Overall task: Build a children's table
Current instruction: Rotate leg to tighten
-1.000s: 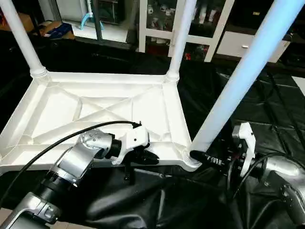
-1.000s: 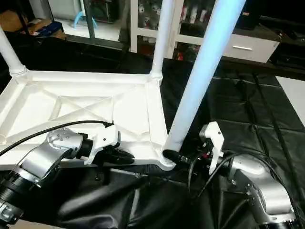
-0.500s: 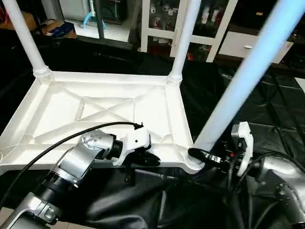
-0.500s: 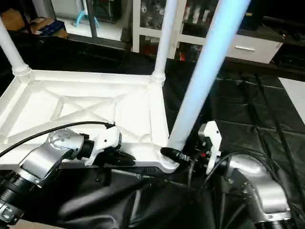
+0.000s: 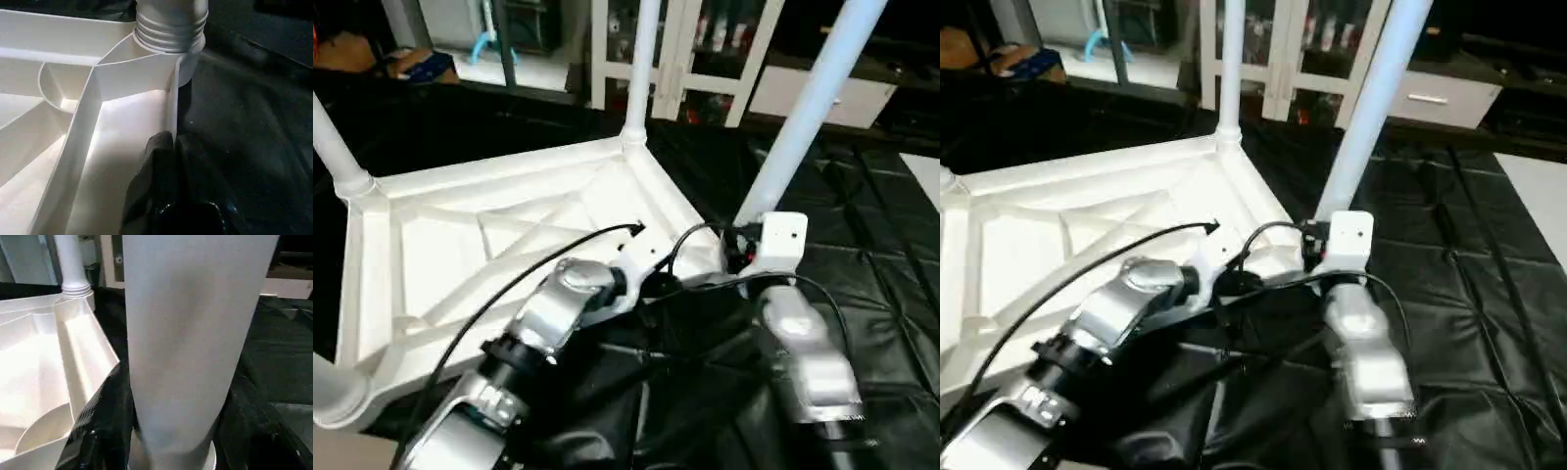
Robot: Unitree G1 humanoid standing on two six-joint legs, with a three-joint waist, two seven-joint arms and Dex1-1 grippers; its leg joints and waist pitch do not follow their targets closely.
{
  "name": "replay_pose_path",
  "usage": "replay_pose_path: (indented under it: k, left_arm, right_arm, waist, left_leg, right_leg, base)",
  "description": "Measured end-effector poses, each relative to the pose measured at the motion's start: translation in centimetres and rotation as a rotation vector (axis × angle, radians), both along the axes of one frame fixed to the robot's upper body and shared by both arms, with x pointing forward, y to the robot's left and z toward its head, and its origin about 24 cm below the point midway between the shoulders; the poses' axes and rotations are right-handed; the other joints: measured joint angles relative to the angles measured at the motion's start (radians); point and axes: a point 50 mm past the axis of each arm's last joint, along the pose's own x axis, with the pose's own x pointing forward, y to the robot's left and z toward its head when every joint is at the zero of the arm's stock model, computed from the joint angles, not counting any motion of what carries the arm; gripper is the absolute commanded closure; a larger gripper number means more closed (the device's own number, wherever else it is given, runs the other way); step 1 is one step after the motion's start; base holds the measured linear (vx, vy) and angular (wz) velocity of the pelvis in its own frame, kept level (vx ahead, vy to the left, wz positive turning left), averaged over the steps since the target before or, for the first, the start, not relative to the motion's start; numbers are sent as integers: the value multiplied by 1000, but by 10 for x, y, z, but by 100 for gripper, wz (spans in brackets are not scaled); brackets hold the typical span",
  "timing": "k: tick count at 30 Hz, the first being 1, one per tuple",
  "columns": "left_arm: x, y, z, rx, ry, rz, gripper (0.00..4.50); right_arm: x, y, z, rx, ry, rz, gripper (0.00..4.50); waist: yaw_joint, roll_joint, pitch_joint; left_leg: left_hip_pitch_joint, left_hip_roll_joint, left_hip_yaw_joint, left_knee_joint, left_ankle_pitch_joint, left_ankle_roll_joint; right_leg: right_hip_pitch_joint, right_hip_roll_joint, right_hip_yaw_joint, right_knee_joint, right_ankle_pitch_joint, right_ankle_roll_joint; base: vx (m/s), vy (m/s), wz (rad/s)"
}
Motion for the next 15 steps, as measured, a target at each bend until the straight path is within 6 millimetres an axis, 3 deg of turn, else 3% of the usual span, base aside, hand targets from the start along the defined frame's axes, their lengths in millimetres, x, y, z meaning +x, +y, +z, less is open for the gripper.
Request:
replay_pose_path:
  k: [3,4,5,12,15]
  left_arm:
    - [1,2,1,9,-14,-2,450]
    - [1,6,2,14,-23,-9,450]
    - [1,8,3,16,-30,-17,450]
    - [-10,40,5,44,-84,-182,450]
    - [-19,56,4,54,-72,-275,450]
  right_arm:
    - [2,1,1,21,-19,11,261]
    - [2,1,1,27,-29,54,205]
    - [2,0,2,18,-35,91,191]
    - [-7,-11,9,-107,-78,389,134]
    - [-17,-15,9,-36,-35,592,110]
  waist:
    - [-1,0,0]
    - [-2,0,0]
    - [-3,0,0]
    - [1,1,1]
    - [2,1,2]
  left_leg:
    - [0,0,0,0,0,0]
    - [0,0,0,0,0,0]
    - [-1,0,0,0,0,0]
    - [0,3,0,-5,0,0]
    - [0,3,0,-5,-1,1]
  right_leg:
    - [0,0,0,0,3,-1]
    - [-1,0,0,0,4,-3]
    - [-1,0,0,0,5,-4]
    - [-3,2,-2,1,3,-1]
    - [-3,2,-2,1,3,-1]
  base:
    - [0,0,0]
    - [0,0,0]
    - [0,0,0]
    - [0,0,0]
    - [0,0,0]
